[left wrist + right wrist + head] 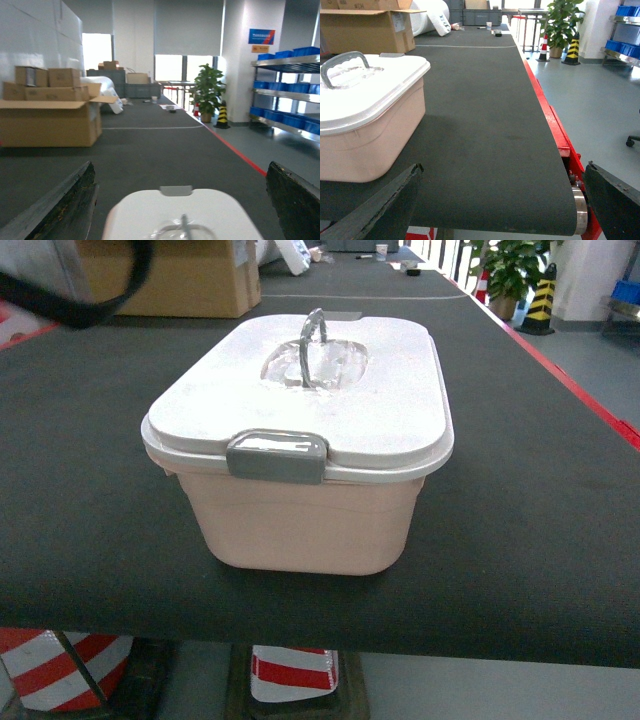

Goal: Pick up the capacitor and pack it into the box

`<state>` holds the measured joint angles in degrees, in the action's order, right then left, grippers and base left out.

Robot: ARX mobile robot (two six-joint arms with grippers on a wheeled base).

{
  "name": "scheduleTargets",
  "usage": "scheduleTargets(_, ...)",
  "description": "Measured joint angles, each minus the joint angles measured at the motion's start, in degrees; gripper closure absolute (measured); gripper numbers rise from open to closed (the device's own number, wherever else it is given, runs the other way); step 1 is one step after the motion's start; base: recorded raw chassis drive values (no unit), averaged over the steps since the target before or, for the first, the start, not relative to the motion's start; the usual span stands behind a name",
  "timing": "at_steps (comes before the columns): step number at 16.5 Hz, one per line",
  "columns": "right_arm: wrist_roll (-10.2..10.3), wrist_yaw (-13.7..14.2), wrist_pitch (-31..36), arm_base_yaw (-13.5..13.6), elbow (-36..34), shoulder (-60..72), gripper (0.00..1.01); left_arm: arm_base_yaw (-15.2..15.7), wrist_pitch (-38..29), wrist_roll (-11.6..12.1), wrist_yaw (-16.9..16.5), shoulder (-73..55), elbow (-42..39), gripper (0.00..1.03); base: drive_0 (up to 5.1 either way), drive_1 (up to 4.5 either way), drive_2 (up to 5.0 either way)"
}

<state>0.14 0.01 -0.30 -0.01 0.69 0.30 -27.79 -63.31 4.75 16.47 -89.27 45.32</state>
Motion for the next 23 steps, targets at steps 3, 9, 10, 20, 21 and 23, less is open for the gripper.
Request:
scheduleTargets(3, 0.0, 0.0, 0.0, 0.0, 0.0, 0.0, 0.03, 3.6, -1.6, 1.7, 0.7, 8.9, -11.6, 0.05, 0.0, 0.0, 0.0)
scheduleTargets(9, 0.0, 0.0, 0.0, 0.0, 0.0, 0.0, 0.03, 7.3, 13.6, -1.6, 1.6, 21.0, -19.0, 0.11, 0.0, 0.0, 0.0)
scheduleTargets(10, 0.0, 0.0, 0.0, 0.0, 0.0, 0.0, 0.03, 8.6, 20.7, -2.6, 1.4, 24.7, -20.0, 0.22, 0.0, 0.0, 0.0)
scheduleTargets(20, 0.0, 0.0, 0.0, 0.0, 0.0, 0.0, 0.03, 20.6, 27.7, -4.6, -8.9, 45.3, -37.7, 1.01, 0.0, 0.0, 0.0)
scheduleTargets(21, 0.0, 0.0, 0.0, 0.0, 0.0, 0.0, 0.03, 21.4, 28.8, -4.6, -9.9, 47.7, -38.8, 1.01, 0.0, 0.0, 0.0)
scheduleTargets(23, 0.0, 0.0, 0.0, 0.0, 0.0, 0.0, 0.03, 24.2, 31.5, -4.6, -13.7, 52.2, -40.5, 1.01, 0.0, 0.0, 0.0)
